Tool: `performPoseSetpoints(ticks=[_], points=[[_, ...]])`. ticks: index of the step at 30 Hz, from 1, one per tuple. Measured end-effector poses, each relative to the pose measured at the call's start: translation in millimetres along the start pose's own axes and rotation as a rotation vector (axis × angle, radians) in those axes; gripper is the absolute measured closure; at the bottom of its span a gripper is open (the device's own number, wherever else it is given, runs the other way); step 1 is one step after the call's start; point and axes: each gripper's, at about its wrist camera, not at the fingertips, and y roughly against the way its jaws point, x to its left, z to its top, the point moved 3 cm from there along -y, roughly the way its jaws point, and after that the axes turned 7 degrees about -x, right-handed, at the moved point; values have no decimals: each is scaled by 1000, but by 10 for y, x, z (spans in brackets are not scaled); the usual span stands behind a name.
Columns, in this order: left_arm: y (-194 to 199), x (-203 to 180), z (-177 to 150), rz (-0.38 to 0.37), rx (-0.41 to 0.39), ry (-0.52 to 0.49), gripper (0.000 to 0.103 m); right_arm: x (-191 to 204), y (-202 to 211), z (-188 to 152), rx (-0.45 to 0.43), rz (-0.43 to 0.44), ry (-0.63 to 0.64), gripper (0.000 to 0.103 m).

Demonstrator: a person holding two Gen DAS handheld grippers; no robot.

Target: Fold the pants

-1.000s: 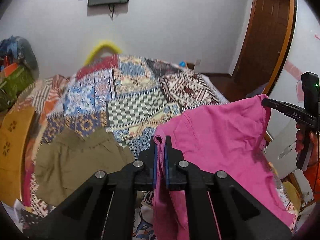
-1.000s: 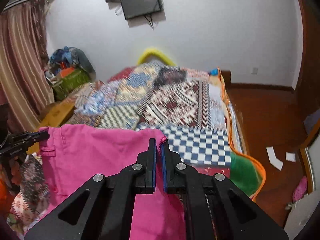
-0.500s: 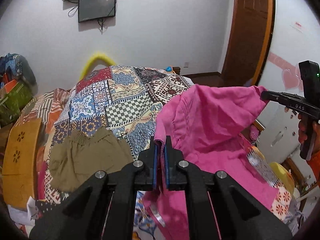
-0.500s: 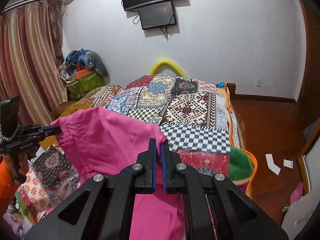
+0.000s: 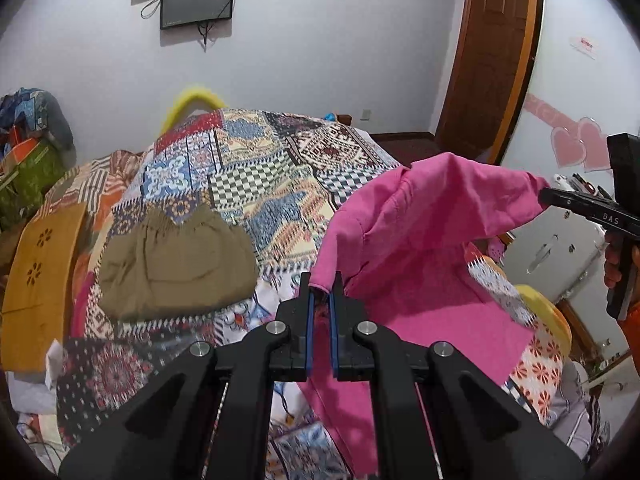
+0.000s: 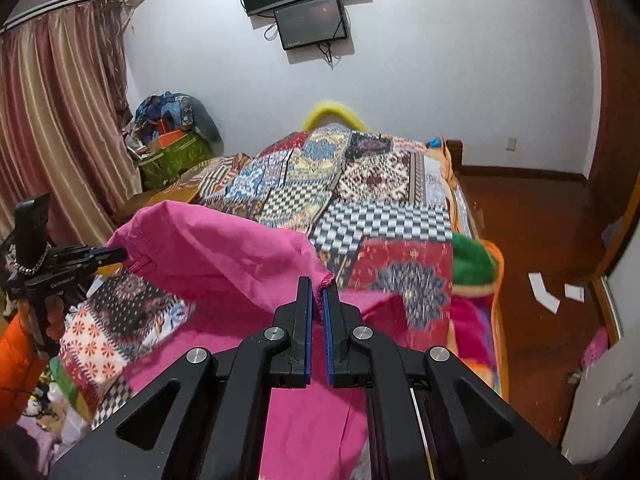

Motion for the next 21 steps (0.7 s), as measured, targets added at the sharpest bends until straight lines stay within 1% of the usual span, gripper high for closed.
performPoseSetpoints(ticks=[4,9,14,21], points=[[51,-74,-207,-6,16,-11,97,-10,65,-180,22,-12,-32,99],[67,-134,-490,-8,58,-11,97,-46,121,-426,56,-25,-64,99],[56,-192,-756,-15,105,-21,97,-39,143,-663,109,-38,-61,99],[61,-297,-1100,-5,140,-51,97,-33,120,-1013,174,-49,-77,99]])
